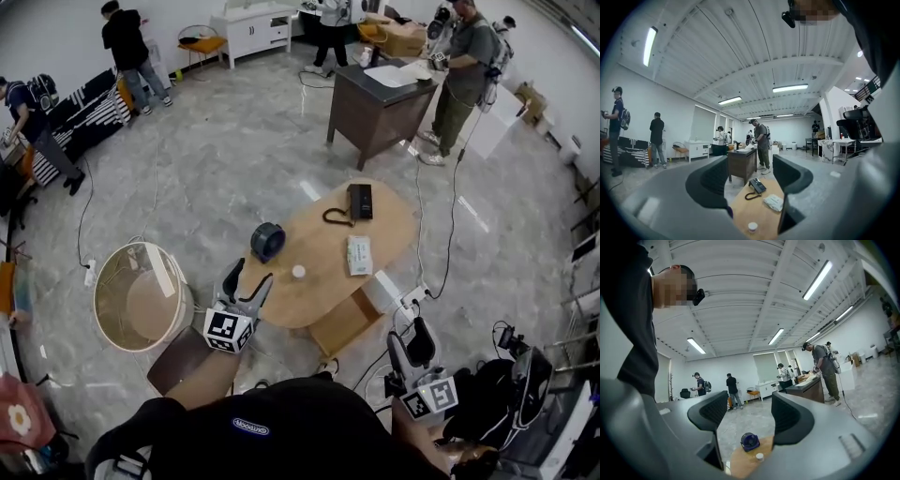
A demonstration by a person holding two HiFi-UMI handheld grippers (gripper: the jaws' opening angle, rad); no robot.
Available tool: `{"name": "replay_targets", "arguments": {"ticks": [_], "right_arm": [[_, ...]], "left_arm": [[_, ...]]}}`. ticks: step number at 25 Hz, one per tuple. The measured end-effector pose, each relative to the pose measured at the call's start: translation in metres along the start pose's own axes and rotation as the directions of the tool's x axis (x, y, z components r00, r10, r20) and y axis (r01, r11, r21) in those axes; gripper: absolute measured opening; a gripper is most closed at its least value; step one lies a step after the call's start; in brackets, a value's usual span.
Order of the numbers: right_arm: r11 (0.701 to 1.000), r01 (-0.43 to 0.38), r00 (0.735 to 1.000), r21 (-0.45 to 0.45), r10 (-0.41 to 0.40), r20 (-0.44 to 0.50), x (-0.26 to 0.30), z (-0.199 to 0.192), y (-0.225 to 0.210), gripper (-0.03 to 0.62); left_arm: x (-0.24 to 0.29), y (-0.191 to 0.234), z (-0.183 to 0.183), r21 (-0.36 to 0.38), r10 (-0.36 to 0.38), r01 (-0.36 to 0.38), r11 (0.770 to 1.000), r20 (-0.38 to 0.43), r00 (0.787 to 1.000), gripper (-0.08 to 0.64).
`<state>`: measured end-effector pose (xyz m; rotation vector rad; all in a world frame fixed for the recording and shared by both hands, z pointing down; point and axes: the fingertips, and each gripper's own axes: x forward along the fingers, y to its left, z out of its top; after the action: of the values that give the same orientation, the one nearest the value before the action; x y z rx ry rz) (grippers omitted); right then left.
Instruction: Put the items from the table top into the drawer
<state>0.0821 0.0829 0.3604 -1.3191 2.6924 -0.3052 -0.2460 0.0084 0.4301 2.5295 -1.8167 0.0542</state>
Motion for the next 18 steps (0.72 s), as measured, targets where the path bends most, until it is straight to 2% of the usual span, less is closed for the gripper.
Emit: {"name": "replay_targets", "arguments": {"ticks": [5, 18], "right_arm": [[0.999, 0.023, 1.000, 0.023, -0.022, -0.021, 0.000, -0.001, -0.047, 0.302], [0.997, 0.063, 0.998, 0.033, -0.063, -0.016, -0.010, 0.008, -0.125, 0.302]], "left_arm": [[0.053, -0.016, -0.009, 0.010, -0.005, 0.005, 1.000, -0.020, 1.000, 0.287], [0.147, -0.047, -0.019, 0.060, -0.007, 0.011, 0.998, -0.058, 0.998, 0.287]]}}
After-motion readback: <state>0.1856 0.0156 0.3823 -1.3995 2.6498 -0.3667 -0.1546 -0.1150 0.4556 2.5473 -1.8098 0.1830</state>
